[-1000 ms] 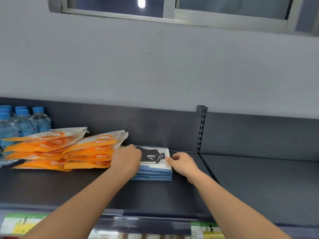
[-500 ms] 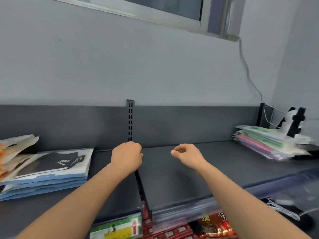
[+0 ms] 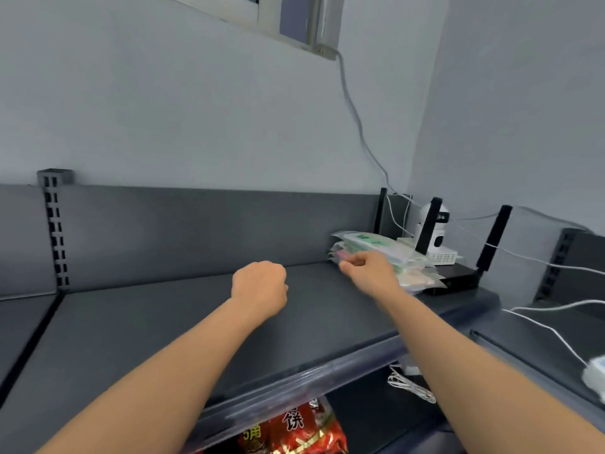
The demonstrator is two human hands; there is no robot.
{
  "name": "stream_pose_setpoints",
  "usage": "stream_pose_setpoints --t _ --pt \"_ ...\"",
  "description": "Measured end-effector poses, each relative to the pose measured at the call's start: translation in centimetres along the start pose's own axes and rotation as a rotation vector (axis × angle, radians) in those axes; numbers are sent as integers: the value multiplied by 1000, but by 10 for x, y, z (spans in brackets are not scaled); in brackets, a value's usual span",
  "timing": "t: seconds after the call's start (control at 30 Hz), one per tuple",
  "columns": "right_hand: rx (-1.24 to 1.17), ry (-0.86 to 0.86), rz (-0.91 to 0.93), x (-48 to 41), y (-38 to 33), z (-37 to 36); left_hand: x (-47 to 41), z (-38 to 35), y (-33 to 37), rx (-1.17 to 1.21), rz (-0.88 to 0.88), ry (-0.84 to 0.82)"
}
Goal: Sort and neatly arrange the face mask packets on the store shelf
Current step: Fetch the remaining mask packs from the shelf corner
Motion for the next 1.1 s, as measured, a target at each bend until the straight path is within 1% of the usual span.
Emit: stream_pose_setpoints --t 0.13,0.27,0.4,0.47,0.57,0.67,0.73,0.8,0.9,0.97,1.1 --pt "19 132 -35 -30 26 34 -27 -5 45 30 -57 9" --pt "178 251 -122 -56 51 60 -54 -14 76 53 -117 5" --pt "202 244 -288 -84 82 74 -80 -21 96 122 -140 -23" --pt "120 229 -368 -95 96 77 -92 -26 102 205 -133 -66" --pt "-52 152 -455 -108 116 73 -106 -36 112 466 -101 -206" --pt "-90 44 -502 -131 152 64 -108 -42 123 820 -40 -370" --pt "-81 -11 -522 -138 162 60 -108 -51 129 1108 92 -507" --pt "-94 -65 -514 -125 142 59 -107 -62 132 1319 226 -636" --pt "-159 -103 -474 -108 113 55 -107 -74 136 1501 331 -736" --pt "-193 -94 -455 -106 110 53 -108 -77 136 1581 367 -741" --pt "-113 -117 -455 -108 119 54 -111 -85 133 1639 404 -710"
Point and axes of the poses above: each hand's wrist, its own x-axis away from the middle knuckle, its own z-axis out of the back of the hand, y = z × x, the point moved 6 cm from there along -x, towards the middle knuckle, and after that the axes turned 3 degrees about -x, right-handed, at the moved point
